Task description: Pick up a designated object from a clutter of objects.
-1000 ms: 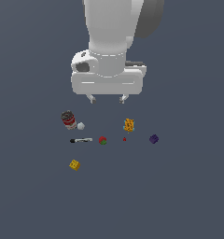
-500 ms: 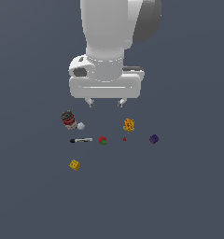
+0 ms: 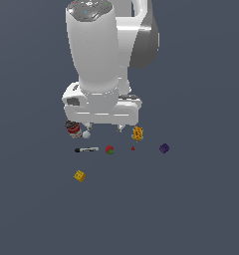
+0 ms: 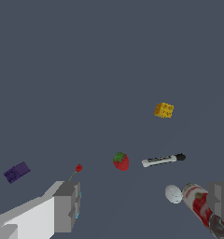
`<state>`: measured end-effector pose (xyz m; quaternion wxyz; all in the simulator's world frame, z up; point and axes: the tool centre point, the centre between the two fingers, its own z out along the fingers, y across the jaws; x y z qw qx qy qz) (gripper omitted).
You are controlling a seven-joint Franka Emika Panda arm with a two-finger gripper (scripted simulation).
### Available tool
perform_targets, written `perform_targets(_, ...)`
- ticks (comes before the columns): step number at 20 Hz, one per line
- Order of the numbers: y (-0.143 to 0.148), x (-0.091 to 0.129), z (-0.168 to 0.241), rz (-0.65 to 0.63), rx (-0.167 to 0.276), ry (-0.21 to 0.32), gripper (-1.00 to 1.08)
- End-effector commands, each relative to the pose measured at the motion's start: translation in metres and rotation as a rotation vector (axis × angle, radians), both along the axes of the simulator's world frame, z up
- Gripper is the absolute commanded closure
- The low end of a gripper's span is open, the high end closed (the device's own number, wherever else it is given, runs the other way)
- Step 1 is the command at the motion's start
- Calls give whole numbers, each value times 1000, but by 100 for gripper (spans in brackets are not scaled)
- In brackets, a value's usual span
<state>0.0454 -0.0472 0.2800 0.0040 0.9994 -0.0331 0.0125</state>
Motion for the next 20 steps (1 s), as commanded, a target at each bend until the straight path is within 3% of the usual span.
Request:
perform_targets(1,-11,11,-17,-30,6,3,-92)
perform_targets(11,-67,52,-104,-168,19,13,-92)
perform_targets(20,-110,67,-175,-265,17,20,-92)
